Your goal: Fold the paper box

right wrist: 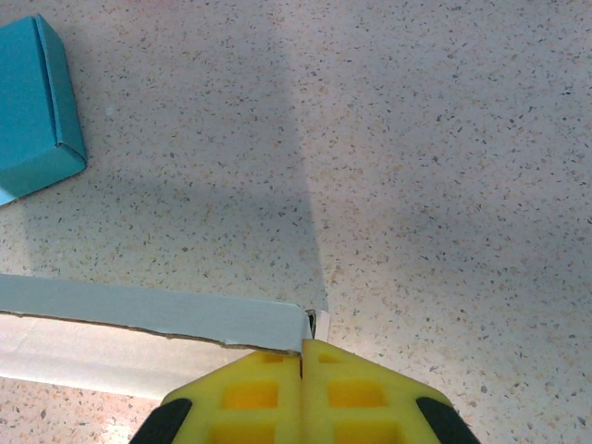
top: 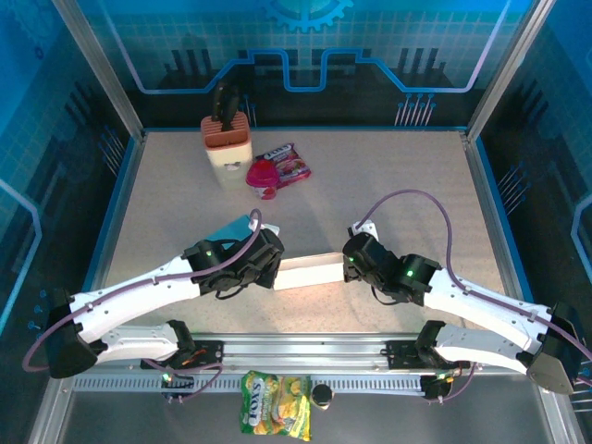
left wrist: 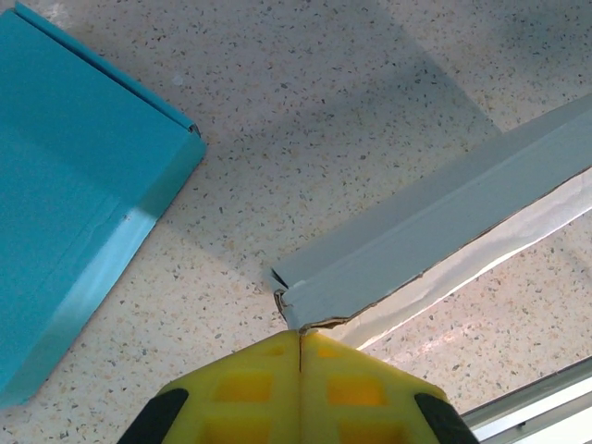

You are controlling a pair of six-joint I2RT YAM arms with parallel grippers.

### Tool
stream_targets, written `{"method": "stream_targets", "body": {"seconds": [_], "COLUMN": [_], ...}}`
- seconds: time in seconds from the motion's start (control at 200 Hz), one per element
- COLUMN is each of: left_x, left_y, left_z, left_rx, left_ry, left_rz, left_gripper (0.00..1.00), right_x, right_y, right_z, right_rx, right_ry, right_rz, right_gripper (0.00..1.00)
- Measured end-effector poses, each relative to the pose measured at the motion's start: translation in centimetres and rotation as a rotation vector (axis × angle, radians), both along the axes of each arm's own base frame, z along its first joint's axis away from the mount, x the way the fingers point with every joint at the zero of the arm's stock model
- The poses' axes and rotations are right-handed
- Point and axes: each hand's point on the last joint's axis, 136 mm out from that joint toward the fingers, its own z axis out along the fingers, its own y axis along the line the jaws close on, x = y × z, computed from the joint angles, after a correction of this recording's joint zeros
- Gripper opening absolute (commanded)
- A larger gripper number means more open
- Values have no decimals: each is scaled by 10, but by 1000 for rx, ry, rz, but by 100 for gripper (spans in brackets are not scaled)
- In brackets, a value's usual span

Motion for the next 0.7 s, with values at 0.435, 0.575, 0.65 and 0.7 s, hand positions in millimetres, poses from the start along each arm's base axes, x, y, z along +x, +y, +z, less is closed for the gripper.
{"method": "stream_targets", "body": {"seconds": [0.435, 0.575, 0.65, 0.7], "left_x": [4, 3, 3, 3], "left_y": [-2, -3, -2, -2], "left_z": [0, 0, 0, -1], "left_rx": [-60, -81, -91, -97], "left_ry": [-5, 3, 7, 9], "left_rz": [79, 107, 125, 135], "left_gripper": [0, 0, 0, 0], "right_x": [-1, -2, -2, -2], "right_y": [0, 1, 1, 2], "right_z": [0, -1, -1, -1], "right_rx": [8, 5, 2, 0], "right_ry": [4, 2, 0, -2], "right_rz": [-11, -14, -18, -17], "right_gripper": [0, 0, 0, 0]}}
